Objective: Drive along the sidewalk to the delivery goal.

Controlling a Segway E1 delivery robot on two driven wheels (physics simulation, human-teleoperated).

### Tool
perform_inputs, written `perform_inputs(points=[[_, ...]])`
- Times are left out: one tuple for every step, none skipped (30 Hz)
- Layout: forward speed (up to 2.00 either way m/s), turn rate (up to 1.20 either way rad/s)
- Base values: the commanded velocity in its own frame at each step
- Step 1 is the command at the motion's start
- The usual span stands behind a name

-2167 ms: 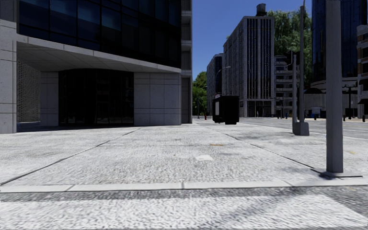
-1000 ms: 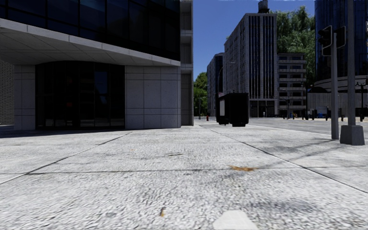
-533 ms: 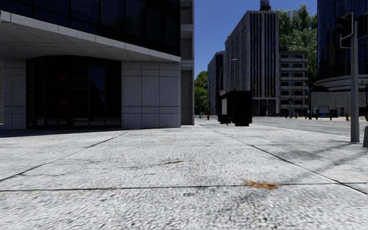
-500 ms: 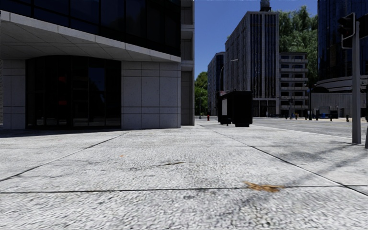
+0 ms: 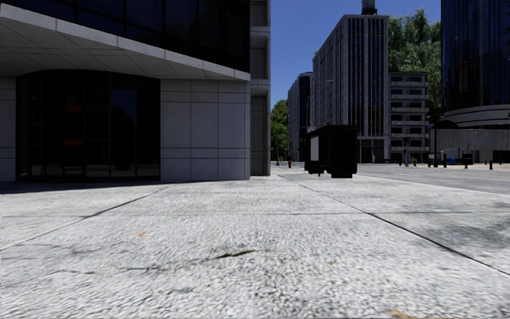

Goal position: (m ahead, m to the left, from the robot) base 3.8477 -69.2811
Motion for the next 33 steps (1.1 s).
perform_inputs(points=[[1.95,-0.21],[1.95,-0.21],[1.95,-0.21],[1.95,-0.21],[1.95,-0.21],[1.95,-0.21],[1.95,-0.21],[1.95,-0.21],[1.95,-0.21],[1.95,-0.21],[1.95,-0.21],[1.95,-0.21],[1.95,-0.21],[1.95,-0.22],[1.95,-0.22],[1.95,-0.22],[1.95,-0.22],[1.95,-0.22],[1.95,-0.23],[1.95,-0.23],[1.95,-0.23],[1.95,-0.23],[1.95,-0.23],[1.95,-0.23],[1.95,-0.23],[1.95,-0.23],[1.95,-0.23],[1.95,-0.23],[1.95,-0.23],[1.95,-0.23],[1.95,-0.24],[1.95,-0.24],[1.95,-0.24]])
